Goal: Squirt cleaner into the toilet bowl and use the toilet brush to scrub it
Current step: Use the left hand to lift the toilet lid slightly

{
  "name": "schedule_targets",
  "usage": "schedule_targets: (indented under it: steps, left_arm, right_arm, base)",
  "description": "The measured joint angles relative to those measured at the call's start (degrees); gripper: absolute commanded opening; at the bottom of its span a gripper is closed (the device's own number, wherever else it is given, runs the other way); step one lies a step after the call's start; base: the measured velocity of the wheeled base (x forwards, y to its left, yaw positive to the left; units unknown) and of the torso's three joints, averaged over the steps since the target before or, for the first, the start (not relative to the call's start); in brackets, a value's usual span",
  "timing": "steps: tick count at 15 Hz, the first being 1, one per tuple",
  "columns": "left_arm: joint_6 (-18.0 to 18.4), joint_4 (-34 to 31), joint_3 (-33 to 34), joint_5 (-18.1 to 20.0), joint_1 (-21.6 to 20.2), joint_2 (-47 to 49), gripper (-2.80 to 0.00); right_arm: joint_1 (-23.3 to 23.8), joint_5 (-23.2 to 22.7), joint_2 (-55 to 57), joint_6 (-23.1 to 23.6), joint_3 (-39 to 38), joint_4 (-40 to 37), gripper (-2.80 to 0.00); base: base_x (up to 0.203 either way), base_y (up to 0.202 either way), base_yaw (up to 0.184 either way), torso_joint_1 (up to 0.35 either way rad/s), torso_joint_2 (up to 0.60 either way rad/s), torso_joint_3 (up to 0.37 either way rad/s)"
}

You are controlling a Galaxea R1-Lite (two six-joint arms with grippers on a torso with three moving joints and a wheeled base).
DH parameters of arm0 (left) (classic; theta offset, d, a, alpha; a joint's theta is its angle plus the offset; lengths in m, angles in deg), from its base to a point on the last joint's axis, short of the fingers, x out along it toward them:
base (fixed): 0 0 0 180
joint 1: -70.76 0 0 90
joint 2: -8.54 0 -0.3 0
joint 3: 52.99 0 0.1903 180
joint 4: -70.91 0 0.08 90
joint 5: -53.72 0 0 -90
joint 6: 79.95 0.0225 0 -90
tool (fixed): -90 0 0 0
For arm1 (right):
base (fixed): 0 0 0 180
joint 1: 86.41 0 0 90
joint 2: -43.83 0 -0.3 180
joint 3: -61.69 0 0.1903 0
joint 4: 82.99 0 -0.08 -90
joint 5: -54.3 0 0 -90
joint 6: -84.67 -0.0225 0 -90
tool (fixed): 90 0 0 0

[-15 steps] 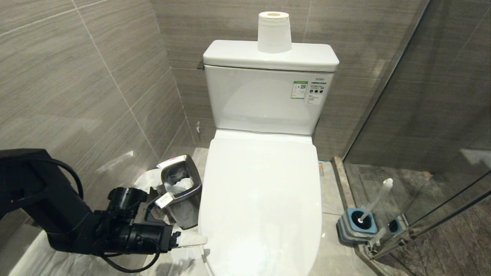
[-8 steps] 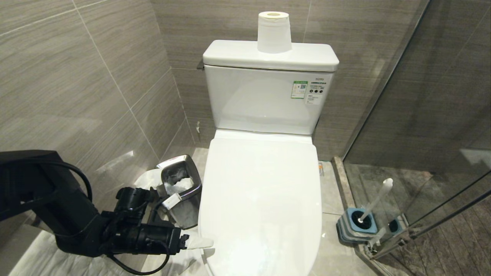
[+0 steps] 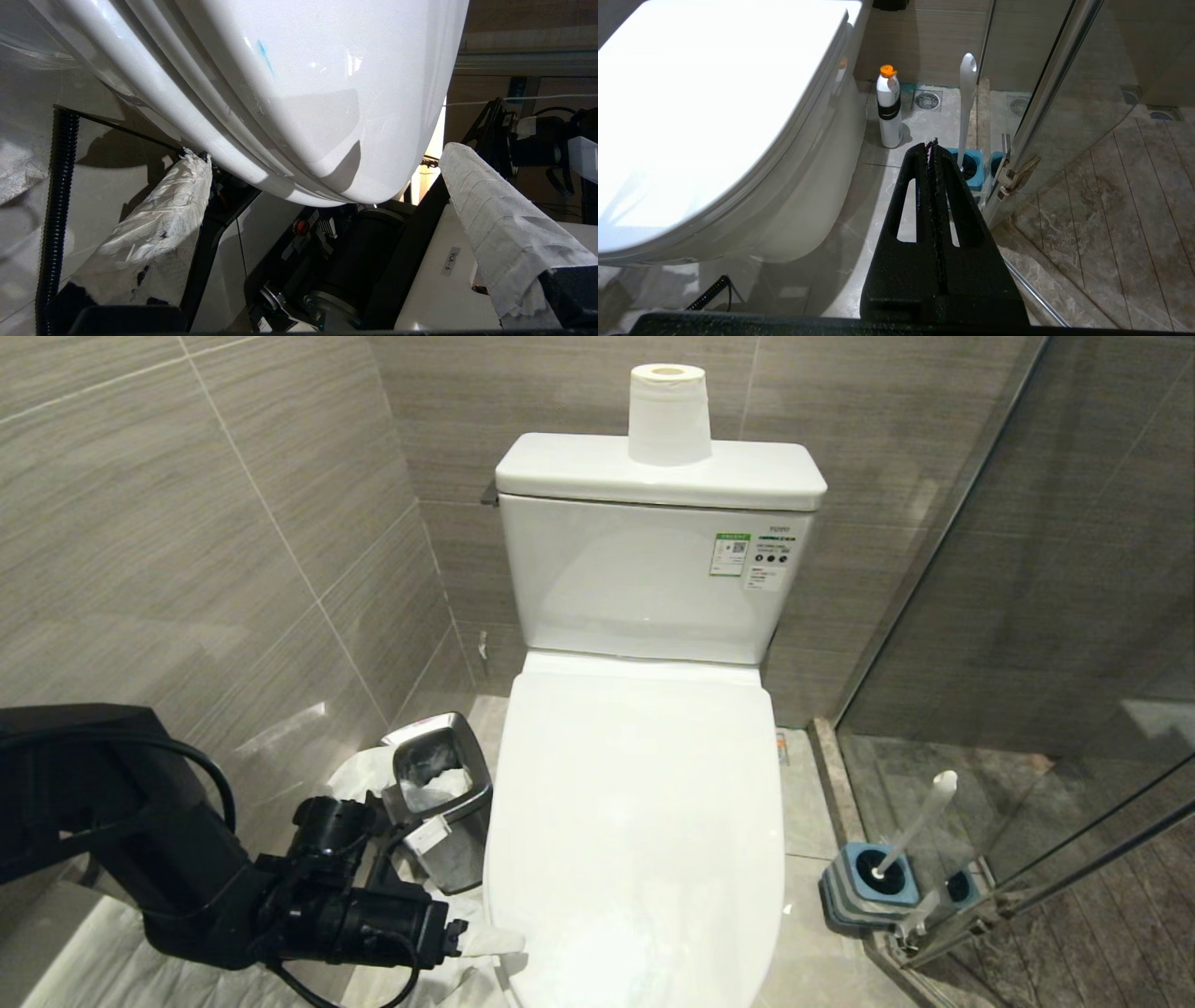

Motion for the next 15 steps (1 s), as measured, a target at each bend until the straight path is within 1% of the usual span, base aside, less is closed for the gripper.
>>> schedule_targets:
  steps: [8, 13, 15]
  left_arm:
    - [-1.43, 0.41, -0.16, 0.77, -0.38, -1.14, 0.00]
    - [-0.73, 0.31, -0.11, 0.31, 1.31, -1.08, 0.00]
    - [0.39, 0.36, -0.05, -0.04, 2.13, -1.08, 0.00]
  right_arm:
    - [0.02, 0.00, 0.00, 0.00, 0.00, -0.02, -2.80]
    - [0.00, 0.00, 0.00, 0.00, 0.00, 0.00, -2.80]
    - [0.00, 0.00, 0.00, 0.00, 0.00, 0.02, -2.80]
  base:
    - [0.000, 0.000, 0.000, 0.000, 0.00, 0.000]
    - [0.000, 0.000, 0.000, 0.000, 0.00, 0.000]
    - [0.000, 0.000, 0.000, 0.000, 0.00, 0.000]
